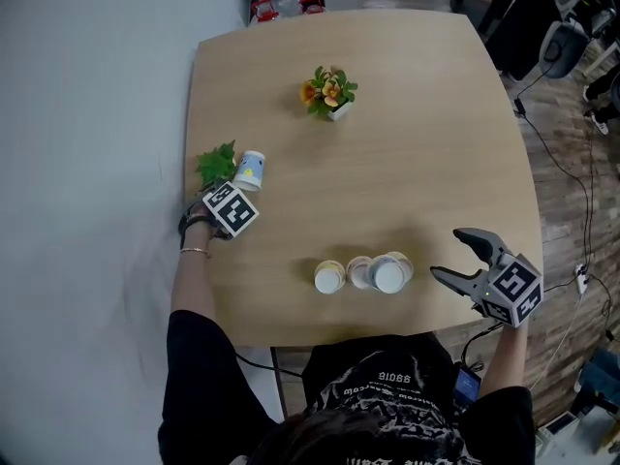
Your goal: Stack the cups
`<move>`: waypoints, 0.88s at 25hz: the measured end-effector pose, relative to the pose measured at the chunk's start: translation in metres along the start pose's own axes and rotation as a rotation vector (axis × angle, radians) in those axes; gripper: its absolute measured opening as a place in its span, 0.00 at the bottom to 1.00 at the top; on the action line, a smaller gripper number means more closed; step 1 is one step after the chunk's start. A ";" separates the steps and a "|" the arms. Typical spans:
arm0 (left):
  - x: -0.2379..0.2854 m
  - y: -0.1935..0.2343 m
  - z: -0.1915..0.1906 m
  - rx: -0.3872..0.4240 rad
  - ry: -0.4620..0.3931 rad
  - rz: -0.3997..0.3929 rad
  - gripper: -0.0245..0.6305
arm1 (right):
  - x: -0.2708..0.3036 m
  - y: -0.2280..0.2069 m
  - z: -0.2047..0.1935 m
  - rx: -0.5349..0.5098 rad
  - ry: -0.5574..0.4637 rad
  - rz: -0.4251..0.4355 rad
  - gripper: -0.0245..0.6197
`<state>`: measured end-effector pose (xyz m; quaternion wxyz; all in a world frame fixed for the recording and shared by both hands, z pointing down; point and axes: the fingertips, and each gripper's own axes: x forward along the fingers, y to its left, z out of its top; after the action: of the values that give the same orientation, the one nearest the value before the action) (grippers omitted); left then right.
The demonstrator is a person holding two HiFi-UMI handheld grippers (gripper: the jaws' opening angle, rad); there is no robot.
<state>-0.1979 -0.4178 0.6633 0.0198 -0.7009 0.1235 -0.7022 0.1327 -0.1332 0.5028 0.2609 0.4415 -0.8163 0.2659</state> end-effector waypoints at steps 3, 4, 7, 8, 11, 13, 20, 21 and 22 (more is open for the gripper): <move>-0.001 -0.002 -0.005 -0.043 0.002 0.001 0.50 | 0.005 -0.002 0.001 0.005 -0.009 0.007 0.59; -0.001 -0.004 -0.006 -0.062 -0.004 -0.009 0.49 | 0.006 -0.002 0.001 0.002 -0.013 0.009 0.59; -0.012 0.002 -0.010 -0.147 -0.040 -0.004 0.48 | 0.006 -0.001 0.003 -0.002 -0.026 0.011 0.59; -0.020 0.009 -0.012 -0.175 -0.056 0.019 0.48 | 0.006 0.000 0.002 0.001 -0.033 0.012 0.59; -0.040 0.013 -0.009 -0.293 -0.167 0.005 0.47 | 0.005 0.004 -0.002 0.017 -0.056 0.012 0.58; -0.053 0.009 -0.001 -0.384 -0.275 -0.030 0.47 | 0.004 0.005 -0.007 0.028 -0.070 0.008 0.58; -0.104 -0.017 0.013 -0.583 -0.581 -0.094 0.46 | -0.010 0.016 -0.012 0.048 -0.144 -0.015 0.54; -0.111 -0.021 0.016 -0.605 -0.621 -0.102 0.46 | -0.013 0.017 -0.013 0.048 -0.147 -0.015 0.54; -0.119 -0.025 0.018 -0.627 -0.661 -0.111 0.46 | -0.015 0.019 -0.015 0.049 -0.146 -0.011 0.54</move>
<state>-0.1740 -0.3725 0.5519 -0.1922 -0.8651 0.2794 -0.3697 0.1266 -0.1057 0.4994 0.1912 0.4707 -0.8239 0.2513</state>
